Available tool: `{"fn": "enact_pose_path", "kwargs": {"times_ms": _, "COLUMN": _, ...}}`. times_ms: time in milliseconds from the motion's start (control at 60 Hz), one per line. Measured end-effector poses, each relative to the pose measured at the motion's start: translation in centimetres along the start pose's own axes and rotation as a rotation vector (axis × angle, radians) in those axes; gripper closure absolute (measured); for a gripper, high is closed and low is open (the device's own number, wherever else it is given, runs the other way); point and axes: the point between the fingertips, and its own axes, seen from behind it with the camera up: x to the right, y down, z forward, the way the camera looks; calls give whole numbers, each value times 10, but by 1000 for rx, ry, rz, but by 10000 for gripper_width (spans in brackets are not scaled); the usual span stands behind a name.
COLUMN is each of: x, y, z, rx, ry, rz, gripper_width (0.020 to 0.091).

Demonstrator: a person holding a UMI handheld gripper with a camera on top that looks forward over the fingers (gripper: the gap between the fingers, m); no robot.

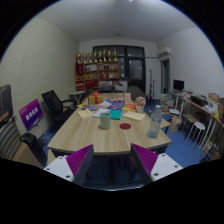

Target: Pour water

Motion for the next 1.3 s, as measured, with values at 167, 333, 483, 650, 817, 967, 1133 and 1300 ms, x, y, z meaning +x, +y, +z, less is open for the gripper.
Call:
{"fn": "enact_pose_path", "kwargs": {"times_ms": 167, "x": 26, "y": 1, "z": 13, "rx": -8, "ry": 33, "rz": 2, "gripper_width": 277}}
{"fn": "enact_pose_path", "kwargs": {"times_ms": 333, "x": 82, "y": 2, "z": 52, "rx": 12, "ry": 69, "rz": -9, "gripper_width": 278}}
{"fn": "enact_pose_path", "kwargs": {"times_ms": 483, "x": 159, "y": 5, "z": 124, "rx": 12, "ry": 94, "rz": -61, "gripper_width": 276}}
{"fn": "enact_pose_path", "kwargs": {"times_ms": 650, "x": 243, "y": -9, "z": 225, "rx": 58, "ry": 120, "rz": -80, "gripper_width": 276}}
{"fn": "enact_pose_path", "kwargs": {"times_ms": 817, "x": 276, "y": -8, "z": 308, "rx": 89, "ry": 90, "rz": -25, "gripper_width": 279}}
{"fn": "enact_pose_path", "kwargs": {"times_ms": 967, "x": 281, "y": -13, "z": 356, "rx": 141, "ry": 78, "rz": -5, "gripper_width": 280}}
{"fn": "enact_pose_path", "kwargs": {"times_ms": 1133, "x": 279, "y": -21, "z": 381, "rx": 161, "ry": 77, "rz": -44, "gripper_width": 598}}
{"fn": "enact_pose_path", "kwargs": {"times_ms": 1300, "x": 280, "y": -19, "z": 391, "rx": 95, "ry": 94, "rz": 33, "gripper_width": 654}}
